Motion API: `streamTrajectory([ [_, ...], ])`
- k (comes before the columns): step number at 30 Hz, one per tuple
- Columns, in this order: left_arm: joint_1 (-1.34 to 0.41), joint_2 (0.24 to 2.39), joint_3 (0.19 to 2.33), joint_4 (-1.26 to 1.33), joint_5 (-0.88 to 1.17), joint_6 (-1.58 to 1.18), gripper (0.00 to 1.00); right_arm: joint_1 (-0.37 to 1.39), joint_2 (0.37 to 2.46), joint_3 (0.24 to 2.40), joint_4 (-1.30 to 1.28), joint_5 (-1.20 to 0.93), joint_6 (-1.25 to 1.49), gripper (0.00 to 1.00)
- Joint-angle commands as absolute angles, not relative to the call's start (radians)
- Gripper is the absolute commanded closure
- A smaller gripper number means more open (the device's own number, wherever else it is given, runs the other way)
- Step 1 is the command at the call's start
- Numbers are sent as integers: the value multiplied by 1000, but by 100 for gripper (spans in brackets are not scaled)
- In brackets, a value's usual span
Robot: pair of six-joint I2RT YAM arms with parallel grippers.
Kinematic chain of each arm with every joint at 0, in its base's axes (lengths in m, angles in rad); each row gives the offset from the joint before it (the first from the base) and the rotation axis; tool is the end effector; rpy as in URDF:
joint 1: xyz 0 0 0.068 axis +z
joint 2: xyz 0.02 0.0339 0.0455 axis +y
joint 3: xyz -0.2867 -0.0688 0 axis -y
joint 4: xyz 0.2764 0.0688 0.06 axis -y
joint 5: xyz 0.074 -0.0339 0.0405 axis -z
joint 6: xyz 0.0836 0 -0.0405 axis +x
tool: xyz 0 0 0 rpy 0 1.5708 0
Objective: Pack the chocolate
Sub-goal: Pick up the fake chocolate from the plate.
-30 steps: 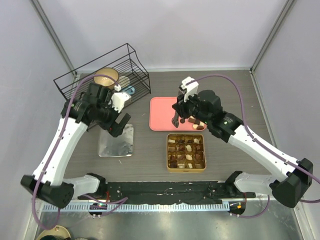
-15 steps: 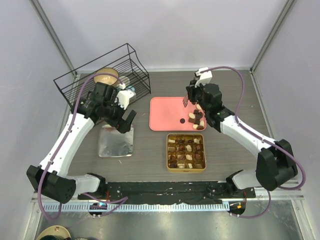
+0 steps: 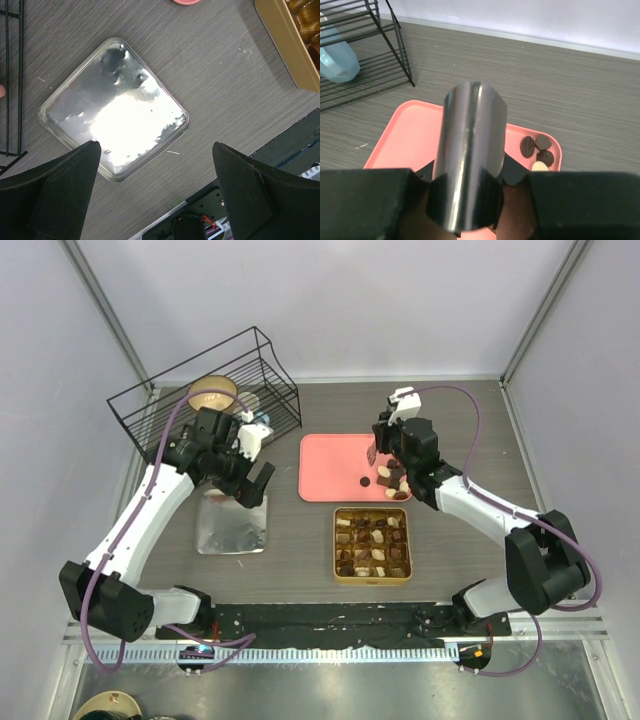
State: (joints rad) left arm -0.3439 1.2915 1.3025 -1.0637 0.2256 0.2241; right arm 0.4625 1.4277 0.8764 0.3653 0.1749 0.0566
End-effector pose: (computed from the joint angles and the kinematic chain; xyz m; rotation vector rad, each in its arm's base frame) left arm 0.2702 -0.1166 0.3171 0.8091 2.4915 -0.3376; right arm 0.3641 0.1653 0.2747 -0.2287 1.7444 0.2248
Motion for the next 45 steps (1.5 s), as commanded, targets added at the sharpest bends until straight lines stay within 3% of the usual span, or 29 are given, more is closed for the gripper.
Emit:
streamTrajectory([
  [1, -339, 1259, 1286, -1023, 206, 216, 0, 457, 1351, 850, 416, 225, 74, 86],
  [8, -337, 1249, 1279, -1020, 213, 210, 0, 457, 1312, 839, 367, 255, 80, 82],
  [11, -339, 1250, 1278, -1025, 221, 210, 0, 457, 1296, 835, 348, 241, 86, 67],
  [17, -337, 1241, 1279, -1029, 213, 213, 0, 457, 1287, 833, 341, 245, 81, 53],
  [28, -337, 1226, 1282, -1035, 201, 222, 0, 453, 1319, 804, 431, 265, 54, 52],
  [38, -337, 1216, 1279, -1037, 195, 235, 0, 448, 1373, 689, 758, 301, 5, 60],
  [45, -339, 1210, 1276, -1043, 190, 242, 0, 446, 1405, 698, 733, 287, 11, 59],
])
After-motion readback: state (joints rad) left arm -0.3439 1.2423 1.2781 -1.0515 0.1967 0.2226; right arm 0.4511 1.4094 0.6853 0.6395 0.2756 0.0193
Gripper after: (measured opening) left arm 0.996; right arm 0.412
